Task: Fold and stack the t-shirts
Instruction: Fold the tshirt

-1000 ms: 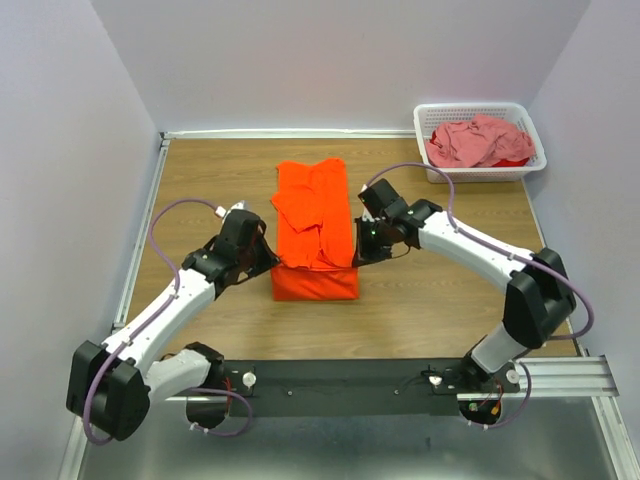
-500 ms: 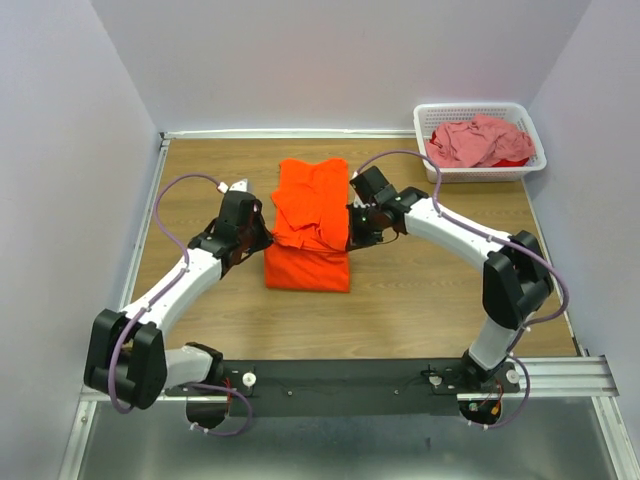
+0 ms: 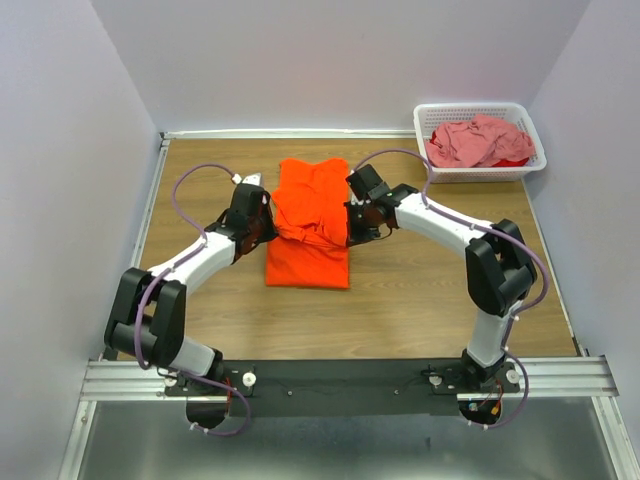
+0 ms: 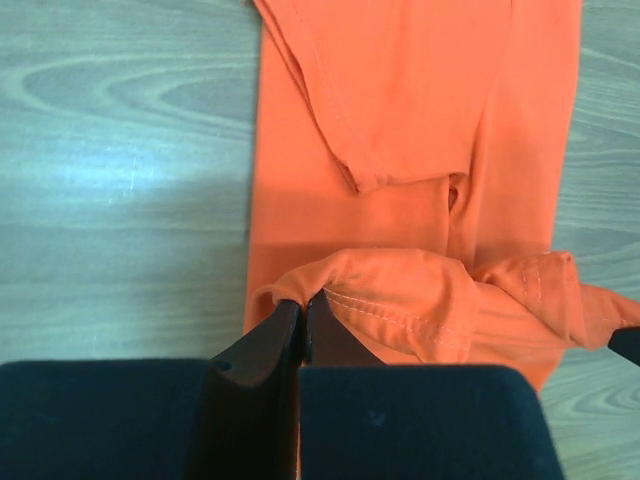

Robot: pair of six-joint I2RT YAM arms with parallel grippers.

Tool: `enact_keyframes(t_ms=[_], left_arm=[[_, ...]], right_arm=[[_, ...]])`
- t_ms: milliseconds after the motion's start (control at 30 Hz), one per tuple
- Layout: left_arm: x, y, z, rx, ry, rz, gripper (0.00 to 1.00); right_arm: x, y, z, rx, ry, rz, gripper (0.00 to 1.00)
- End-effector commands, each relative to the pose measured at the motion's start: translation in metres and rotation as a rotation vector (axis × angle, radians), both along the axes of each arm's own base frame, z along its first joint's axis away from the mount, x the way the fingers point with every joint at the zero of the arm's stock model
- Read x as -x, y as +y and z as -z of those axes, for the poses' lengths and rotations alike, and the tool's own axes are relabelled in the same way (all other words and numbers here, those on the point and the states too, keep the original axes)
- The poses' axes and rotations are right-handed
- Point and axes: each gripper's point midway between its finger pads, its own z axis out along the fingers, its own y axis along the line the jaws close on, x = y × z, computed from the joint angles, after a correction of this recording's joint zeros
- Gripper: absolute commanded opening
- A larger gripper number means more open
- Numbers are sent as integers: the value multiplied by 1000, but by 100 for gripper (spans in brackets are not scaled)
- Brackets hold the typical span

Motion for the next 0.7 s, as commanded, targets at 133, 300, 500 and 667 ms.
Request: enact_keyframes(t_ms=[133, 300, 500, 667], left_arm=[[-29, 0, -11, -30, -100, 23, 4], [-29, -4, 11, -36, -57, 44, 4], [-31, -2, 28, -43, -32, 26, 6], [-31, 0, 32, -42, -26, 1, 6]], right_arm=[[-21, -12, 6, 52, -50, 42, 1], [-30, -18, 19, 88, -60, 66, 1], [-40, -16, 27, 97, -84, 61, 1], [-48, -11, 30, 99, -102, 50, 1]])
